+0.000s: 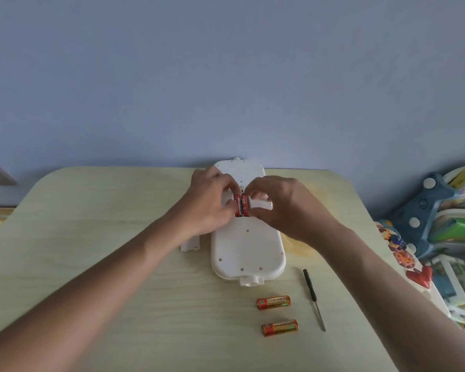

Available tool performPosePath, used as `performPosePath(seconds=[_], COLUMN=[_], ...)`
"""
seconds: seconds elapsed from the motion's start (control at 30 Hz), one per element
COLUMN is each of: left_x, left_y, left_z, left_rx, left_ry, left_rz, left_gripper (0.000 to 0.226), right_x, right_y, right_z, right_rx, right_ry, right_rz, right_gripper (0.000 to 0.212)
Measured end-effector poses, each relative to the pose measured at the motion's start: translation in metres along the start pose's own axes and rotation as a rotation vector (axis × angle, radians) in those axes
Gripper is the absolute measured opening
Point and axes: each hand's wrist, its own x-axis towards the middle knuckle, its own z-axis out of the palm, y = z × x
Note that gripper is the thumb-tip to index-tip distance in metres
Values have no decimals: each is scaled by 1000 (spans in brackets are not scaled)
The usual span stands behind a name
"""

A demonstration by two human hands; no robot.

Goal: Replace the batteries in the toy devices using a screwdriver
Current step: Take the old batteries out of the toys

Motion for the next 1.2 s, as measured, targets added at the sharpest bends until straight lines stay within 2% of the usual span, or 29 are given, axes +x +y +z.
performPosePath(seconds=[0.27,0.33,0.37,0.43,0.63,0.8,1.0,1.2], left_x=[10,12,12,14,18,14,10,7], left_y=[7,8,8,4,-7,-15,-17,-12], left_z=[-7,-5,-4,-3,-3,-1,-1,-3], left_rx=[118,118,117,124,-48,-192,-299,-388], left_ry=[-75,-88,-88,-100,-106,-65,-32,-28], left_rz=[21,22,17,0,-50,-43,-31,-67], left_gripper=[17,25,19,11,22,29,33,26], right_x=[21,18,17,17,15,18,23,15], right_y=[-4,-3,-2,1,8,10,14,16], right_z=[-2,0,0,0,0,6,2,-9], right_rx=[-293,-315,-313,-293,-177,69,118,204], right_ry=[-159,-137,-124,-104,-72,-143,-204,-285], right_rz=[-174,-199,-208,-217,-104,-138,-40,67], right_gripper=[8,12,17,24,24,17,30,23])
